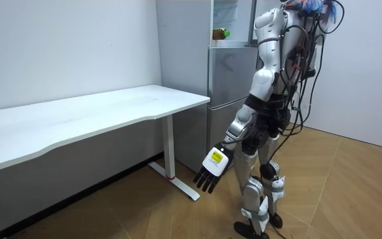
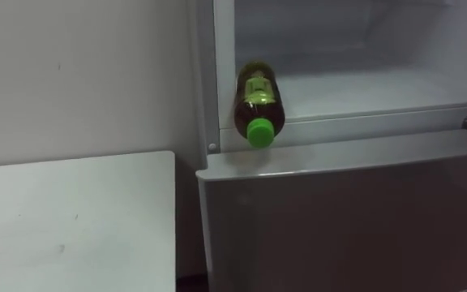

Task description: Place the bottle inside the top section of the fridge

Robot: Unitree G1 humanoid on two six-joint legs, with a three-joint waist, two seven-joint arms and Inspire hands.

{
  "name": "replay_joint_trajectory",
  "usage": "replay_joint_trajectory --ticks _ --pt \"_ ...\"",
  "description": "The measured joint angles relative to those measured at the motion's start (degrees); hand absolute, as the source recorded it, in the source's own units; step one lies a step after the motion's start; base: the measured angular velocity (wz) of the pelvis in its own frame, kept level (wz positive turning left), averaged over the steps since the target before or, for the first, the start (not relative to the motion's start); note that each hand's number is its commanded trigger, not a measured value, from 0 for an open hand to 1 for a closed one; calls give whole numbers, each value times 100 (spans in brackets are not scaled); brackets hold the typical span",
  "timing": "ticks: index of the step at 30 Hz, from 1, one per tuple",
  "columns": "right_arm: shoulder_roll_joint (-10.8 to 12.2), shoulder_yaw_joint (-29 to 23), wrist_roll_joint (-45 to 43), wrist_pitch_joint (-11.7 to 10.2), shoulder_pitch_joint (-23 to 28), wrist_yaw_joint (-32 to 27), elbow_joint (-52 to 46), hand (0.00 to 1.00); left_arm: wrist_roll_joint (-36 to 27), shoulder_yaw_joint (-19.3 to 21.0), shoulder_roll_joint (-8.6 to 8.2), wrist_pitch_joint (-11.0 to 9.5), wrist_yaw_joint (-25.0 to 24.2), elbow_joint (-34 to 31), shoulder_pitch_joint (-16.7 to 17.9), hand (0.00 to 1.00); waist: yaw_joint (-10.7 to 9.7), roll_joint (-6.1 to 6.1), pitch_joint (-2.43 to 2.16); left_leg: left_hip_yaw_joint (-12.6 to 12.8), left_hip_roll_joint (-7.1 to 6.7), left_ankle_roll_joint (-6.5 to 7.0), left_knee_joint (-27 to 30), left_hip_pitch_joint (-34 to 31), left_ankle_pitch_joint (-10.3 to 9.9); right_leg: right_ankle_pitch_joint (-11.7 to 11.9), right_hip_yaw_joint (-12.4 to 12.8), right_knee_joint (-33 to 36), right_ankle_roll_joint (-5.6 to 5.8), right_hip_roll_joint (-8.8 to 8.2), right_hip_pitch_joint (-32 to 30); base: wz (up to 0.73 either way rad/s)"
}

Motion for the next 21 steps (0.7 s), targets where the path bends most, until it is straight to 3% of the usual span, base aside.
replay_joint_trajectory --ticks 7,21 --pt "0 0 -88 -164 0 49 -172 0 111 9 -7 -128 -31 121 16 0 23 -23 -15 42 5 -1 12 65 4 2 9 -74 -8 6 22 0" --pt "-38 -82 -2032 -155 -117 -343 -990 0 331 227 -84 -237 25 380 -15 0 13 -43 -28 24 2 -5 -28 76 3 -8 13 5 1 8 3 0"
